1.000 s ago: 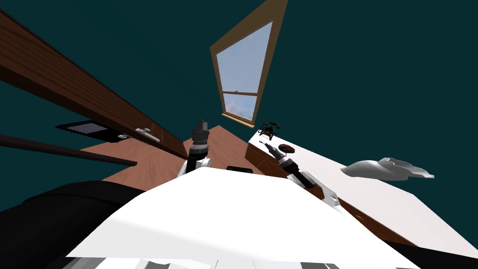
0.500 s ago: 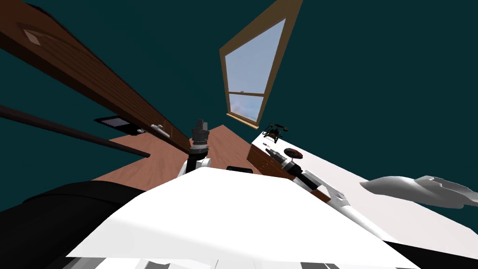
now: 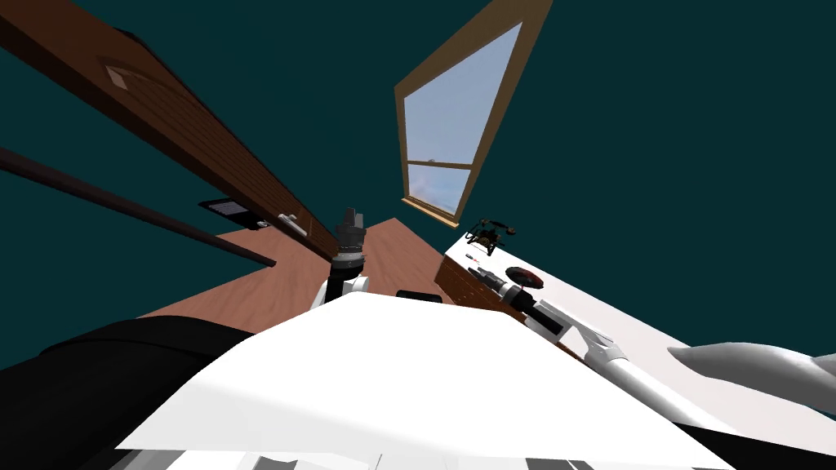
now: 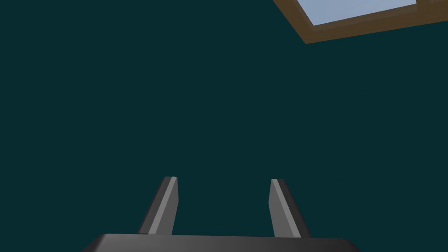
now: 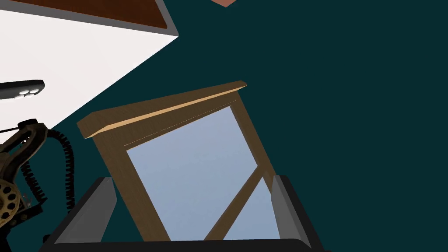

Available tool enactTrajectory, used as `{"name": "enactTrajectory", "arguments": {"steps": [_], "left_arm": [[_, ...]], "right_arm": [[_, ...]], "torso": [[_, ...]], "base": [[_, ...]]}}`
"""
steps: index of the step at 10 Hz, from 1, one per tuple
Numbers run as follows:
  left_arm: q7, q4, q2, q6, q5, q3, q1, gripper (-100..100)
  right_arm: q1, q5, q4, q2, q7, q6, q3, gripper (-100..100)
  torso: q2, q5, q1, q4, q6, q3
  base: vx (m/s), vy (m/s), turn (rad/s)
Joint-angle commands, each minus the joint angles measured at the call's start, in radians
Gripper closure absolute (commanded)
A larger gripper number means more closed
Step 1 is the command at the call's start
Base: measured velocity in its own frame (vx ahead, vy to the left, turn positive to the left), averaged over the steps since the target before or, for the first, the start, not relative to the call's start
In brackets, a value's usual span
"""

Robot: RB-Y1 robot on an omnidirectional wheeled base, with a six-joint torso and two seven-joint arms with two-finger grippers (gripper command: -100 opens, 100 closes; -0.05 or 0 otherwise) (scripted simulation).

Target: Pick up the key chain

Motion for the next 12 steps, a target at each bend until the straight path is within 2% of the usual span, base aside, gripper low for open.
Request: {"name": "enactTrajectory", "arguments": {"steps": [1, 2, 3, 5, 6, 7, 8, 9, 11, 12], "left_arm": [[0.0, 0.0, 0.0, 0.0, 0.0, 0.0, 0.0, 0], [0.0, 0.0, 0.0, 0.0, 0.0, 0.0, 0.0, 0], [0.0, 0.0, 0.0, 0.0, 0.0, 0.0, 0.0, 0], [0.0, 0.0, 0.0, 0.0, 0.0, 0.0, 0.0, 0], [0.0, 0.0, 0.0, 0.0, 0.0, 0.0, 0.0, 0], [0.0, 0.0, 0.0, 0.0, 0.0, 0.0, 0.0, 0], [0.0, 0.0, 0.0, 0.0, 0.0, 0.0, 0.0, 0], [0.0, 0.0, 0.0, 0.0, 0.0, 0.0, 0.0, 0], [0.0, 0.0, 0.0, 0.0, 0.0, 0.0, 0.0, 0], [0.0, 0.0, 0.0, 0.0, 0.0, 0.0, 0.0, 0]], "right_arm": [[-0.005, 0.022, 0.05, -0.047, -0.005, -0.007, 0.028, -100], [-0.014, 0.043, 0.102, -0.071, -0.012, -0.014, 0.056, -100], [-0.014, 0.043, 0.102, -0.078, -0.012, -0.014, 0.056, -100], [-0.033, 0.087, 0.175, -0.13, -0.03, -0.032, 0.113, -100], [-0.033, 0.087, 0.196, -0.13, -0.03, -0.032, 0.113, -100], [-0.043, 0.109, 0.225, -0.15, -0.042, -0.042, 0.141, -100], [-0.043, 0.109, 0.242, -0.15, -0.042, -0.042, 0.141, -100], [-0.053, 0.131, 0.268, -0.168, -0.055, -0.052, 0.17, -100], [-0.053, 0.131, 0.287, -0.168, -0.055, -0.052, 0.17, -100], [-0.063, 0.153, 0.323, -0.184, -0.068, -0.062, 0.198, -100]], "torso": [[0.0, 0.0, 0.0, 0.0, 0.0, 0.0], [-0.001, 0.0, 0.0, 0.0, -0.001, -0.001], [-0.002, 0.0, 0.0, 0.0, -0.001, -0.001], [-0.002, 0.0, 0.0, 0.0, 0.0, -0.001], [-0.003, 0.0, 0.001, -0.001, -0.001, -0.002], [-0.003, 0.0, 0.0, -0.001, 0.0, -0.002], [-0.003, 0.0, 0.0, -0.001, 0.0, -0.002], [-0.002, 0.0, 0.0, 0.0, 0.0, -0.001], [-0.001, 0.0, 0.0, 0.0, 0.0, -0.001], [0.001, 0.0, 0.001, 0.0, 0.001, 0.001]], "base": [[0.058, 0.012, 0.198], [0.083, 0.008, 0.324], [0.066, -0.006, 0.091], [0.083, 0.012, 0.233], [0.078, -0.005, 0.101], [0.085, -0.01, 0.159], [0.069, -0.007, 0.098], [0.071, -0.006, 0.168], [0.037, -0.001, 0.04], [0.049, 0.005, 0.156]]}}
